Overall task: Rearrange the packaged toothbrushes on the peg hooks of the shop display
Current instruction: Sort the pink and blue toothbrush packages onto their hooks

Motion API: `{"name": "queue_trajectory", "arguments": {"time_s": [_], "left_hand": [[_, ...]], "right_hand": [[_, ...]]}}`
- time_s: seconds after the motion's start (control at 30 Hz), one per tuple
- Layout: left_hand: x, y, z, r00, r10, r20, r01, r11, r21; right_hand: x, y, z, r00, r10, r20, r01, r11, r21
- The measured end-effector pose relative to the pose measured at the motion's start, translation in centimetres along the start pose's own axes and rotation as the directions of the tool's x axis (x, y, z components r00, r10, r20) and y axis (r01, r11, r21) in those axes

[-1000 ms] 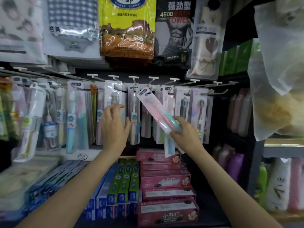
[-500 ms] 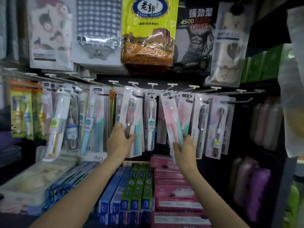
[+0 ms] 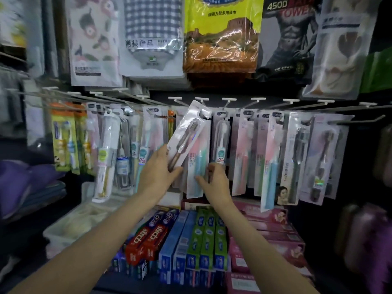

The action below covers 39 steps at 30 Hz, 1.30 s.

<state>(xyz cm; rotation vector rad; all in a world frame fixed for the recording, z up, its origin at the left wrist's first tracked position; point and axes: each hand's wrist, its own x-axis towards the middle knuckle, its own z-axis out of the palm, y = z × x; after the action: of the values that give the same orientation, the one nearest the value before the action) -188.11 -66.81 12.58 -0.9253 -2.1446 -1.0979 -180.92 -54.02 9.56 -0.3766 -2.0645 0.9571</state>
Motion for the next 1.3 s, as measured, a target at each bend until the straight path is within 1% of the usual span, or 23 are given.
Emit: {"name": "queue_trajectory", "arguments": {"time_s": [0.07, 0.1, 0.17, 0.23, 0.33, 0.4, 0.47, 0.53, 0.6, 0.7, 0.8, 0.93, 1.0, 1.03, 1.07, 1.13, 1.17, 1.2, 1.23, 1.3], "left_hand": [[0.2, -0.1, -0.6, 0.999, -0.003, 0.036, 0.003, 1.0, 0.01], [0.3, 0.0, -0.8, 0.998, -0.011, 0.056, 0.01, 1.0, 0.005], [0.3, 0.2, -0.7, 0.995, -0.021, 0.096, 0.024, 0.999, -0.035], [0.3, 0.4, -0.5, 0.992, -0.031, 0.126, 0.046, 0.991, -0.122], [0.7, 0.2, -0.6, 0.985, -0.046, 0.168, 0.079, 0.978, -0.193], [0.7, -0.1, -0.8, 0.986, -0.036, 0.163, 0.062, 0.985, -0.162], [0.7, -0.3, -1.0, 0.993, -0.019, 0.119, 0.034, 0.992, -0.125], [0.6, -0.4, -1.0, 0.993, -0.024, 0.118, 0.042, 0.988, -0.15], [0.2, -0.4, -0.7, 0.985, -0.042, 0.17, 0.076, 0.977, -0.2], [-0.3, -0.4, -0.1, 0.972, -0.031, 0.233, 0.085, 0.97, -0.226], [-0.2, -0.7, 0.0, 0.976, -0.037, 0.215, 0.084, 0.973, -0.213], [-0.1, -1.0, -0.2, 0.977, -0.02, 0.214, 0.06, 0.982, -0.181], [-0.1, -1.1, -0.3, 0.982, -0.007, 0.187, 0.034, 0.989, -0.143], [0.0, -1.1, -0.5, 0.986, 0.004, 0.168, 0.015, 0.994, -0.112], [0.1, -1.2, -0.7, 0.988, 0.011, 0.156, 0.001, 0.997, -0.072], [0.5, -1.7, -1.3, 0.988, 0.026, 0.154, -0.024, 1.0, -0.013], [0.8, -2.0, -1.6, 0.986, 0.035, 0.161, -0.036, 0.999, 0.0], [1.0, -2.2, -1.8, 0.985, 0.043, 0.165, -0.045, 0.999, 0.01], [1.1, -2.4, -2.0, 0.985, 0.048, 0.168, -0.051, 0.999, 0.016], [1.2, -2.5, -2.1, 0.983, 0.052, 0.178, -0.058, 0.998, 0.026]], "right_hand": [[0.1, 0.0, 0.9, 0.998, 0.061, -0.027, -0.059, 0.996, 0.074], [-0.1, -0.1, 1.3, 0.997, 0.064, -0.031, -0.06, 0.993, 0.097], [-1.1, -0.3, 2.0, 1.0, 0.024, 0.005, -0.024, 0.987, 0.16], [-2.1, -0.7, 2.5, 0.997, -0.024, 0.071, 0.008, 0.978, 0.209], [-2.7, -0.8, 2.6, 0.996, -0.042, 0.075, 0.025, 0.976, 0.216], [-2.8, -0.8, 2.6, 0.998, -0.038, 0.05, 0.027, 0.98, 0.197], [-2.9, -0.8, 2.7, 0.998, -0.038, 0.05, 0.03, 0.986, 0.162], [-3.2, -0.7, 3.1, 0.994, -0.042, 0.099, 0.026, 0.987, 0.158], [-3.5, -0.6, 3.3, 0.986, -0.063, 0.153, 0.043, 0.99, 0.132], [-3.7, -0.4, 3.9, 0.974, -0.118, 0.191, 0.106, 0.992, 0.074], [-3.7, -0.6, 4.1, 0.968, -0.137, 0.212, 0.13, 0.99, 0.05], [-3.6, 0.0, 3.8, 0.934, -0.17, 0.313, 0.17, 0.985, 0.029], [-3.6, 0.1, 3.6, 0.924, -0.193, 0.33, 0.205, 0.979, -0.001], [-3.5, 0.2, 3.4, 0.933, -0.211, 0.292, 0.226, 0.974, -0.021], [-3.4, 0.2, 3.1, 0.953, -0.218, 0.211, 0.231, 0.972, -0.04], [-2.7, 0.3, 2.3, 0.987, -0.154, -0.04, 0.152, 0.987, -0.046], [-2.3, 0.3, 1.9, 0.982, -0.108, -0.155, 0.105, 0.994, -0.029], [-1.8, 0.4, 1.6, 0.972, -0.069, -0.224, 0.068, 0.998, -0.013], [-1.4, 0.4, 1.6, 0.97, -0.037, -0.242, 0.036, 0.999, -0.008], [-0.3, 0.1, 1.9, 0.98, 0.031, -0.199, -0.033, 0.999, -0.004]]}}
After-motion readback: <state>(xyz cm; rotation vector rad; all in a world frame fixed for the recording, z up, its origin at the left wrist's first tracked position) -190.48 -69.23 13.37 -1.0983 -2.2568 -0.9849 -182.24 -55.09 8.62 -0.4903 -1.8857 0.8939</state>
